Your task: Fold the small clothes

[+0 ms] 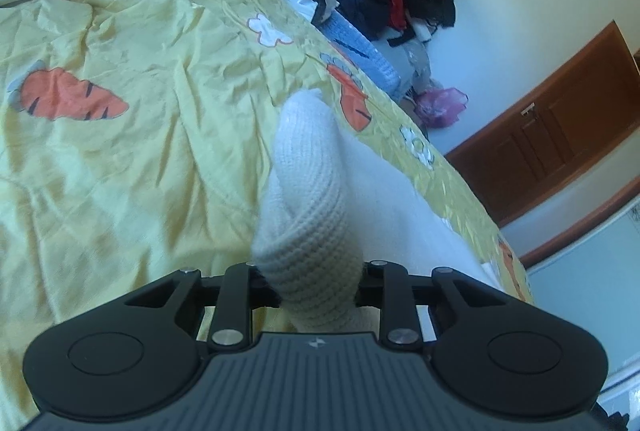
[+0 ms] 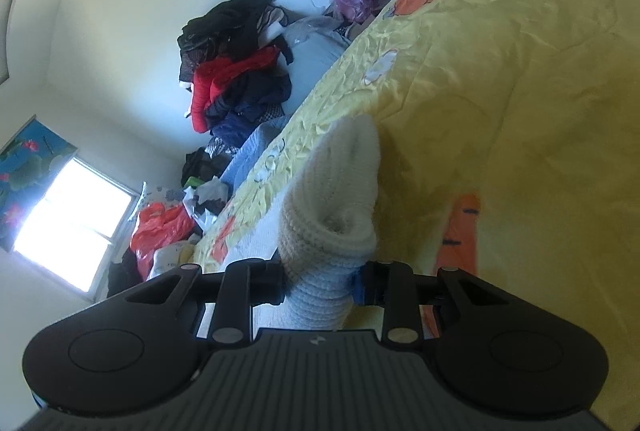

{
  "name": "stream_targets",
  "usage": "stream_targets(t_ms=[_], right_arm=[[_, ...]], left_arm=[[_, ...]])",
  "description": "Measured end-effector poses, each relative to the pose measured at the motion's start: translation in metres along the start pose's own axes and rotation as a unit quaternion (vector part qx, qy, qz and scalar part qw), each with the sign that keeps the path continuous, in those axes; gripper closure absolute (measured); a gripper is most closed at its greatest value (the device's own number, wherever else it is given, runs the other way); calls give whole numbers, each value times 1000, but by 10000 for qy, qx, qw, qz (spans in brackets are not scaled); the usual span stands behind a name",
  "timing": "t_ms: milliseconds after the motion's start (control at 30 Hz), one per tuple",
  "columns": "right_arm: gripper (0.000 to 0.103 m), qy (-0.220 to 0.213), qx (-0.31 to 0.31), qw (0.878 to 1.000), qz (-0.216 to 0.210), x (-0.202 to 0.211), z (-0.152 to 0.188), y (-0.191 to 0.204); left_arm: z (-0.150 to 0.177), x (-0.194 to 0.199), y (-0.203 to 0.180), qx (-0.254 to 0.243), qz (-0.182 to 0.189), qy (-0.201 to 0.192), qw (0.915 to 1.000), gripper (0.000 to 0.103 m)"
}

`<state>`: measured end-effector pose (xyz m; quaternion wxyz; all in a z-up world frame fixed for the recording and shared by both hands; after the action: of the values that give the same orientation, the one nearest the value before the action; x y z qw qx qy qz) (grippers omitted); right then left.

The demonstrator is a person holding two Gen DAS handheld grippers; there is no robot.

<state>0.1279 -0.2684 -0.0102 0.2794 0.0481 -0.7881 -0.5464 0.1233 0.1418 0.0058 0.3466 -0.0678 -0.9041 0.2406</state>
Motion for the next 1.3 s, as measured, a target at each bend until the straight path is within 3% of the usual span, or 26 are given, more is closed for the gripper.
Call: stream_targets(t_ms=[533,1067,1133,1233,1300], right_arm=[[71,231,-95,9997,44,67,40,-21],[71,593,-268,9977,182,135,81,-39],[65,640,-268,9970,349,132,84,-50],[44,496,26,9953,825,131,85,-60],[39,314,273,9951,894,143,78,-57]], left_arm=[[43,58,10,-102,231,218,9994,77],[90,117,26,-189,379,682,9968,77],[98,109,32,-334,319,765,9960,72],[105,106,44,-202,308,874,9955,63],[100,120,50,-210,348,871,9954,58]])
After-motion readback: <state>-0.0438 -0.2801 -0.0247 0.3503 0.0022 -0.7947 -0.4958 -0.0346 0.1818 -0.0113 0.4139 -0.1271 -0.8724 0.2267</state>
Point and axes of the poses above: each gripper's, at about its wrist camera, not at the fingertips, and x roughly against the way its jaws point, y to its left, z to its underside, the point moved 4 cm from there along -x, roughly the way its jaws point, and after that the axes turned 13 degrees about -x, right-handed, at the moved point
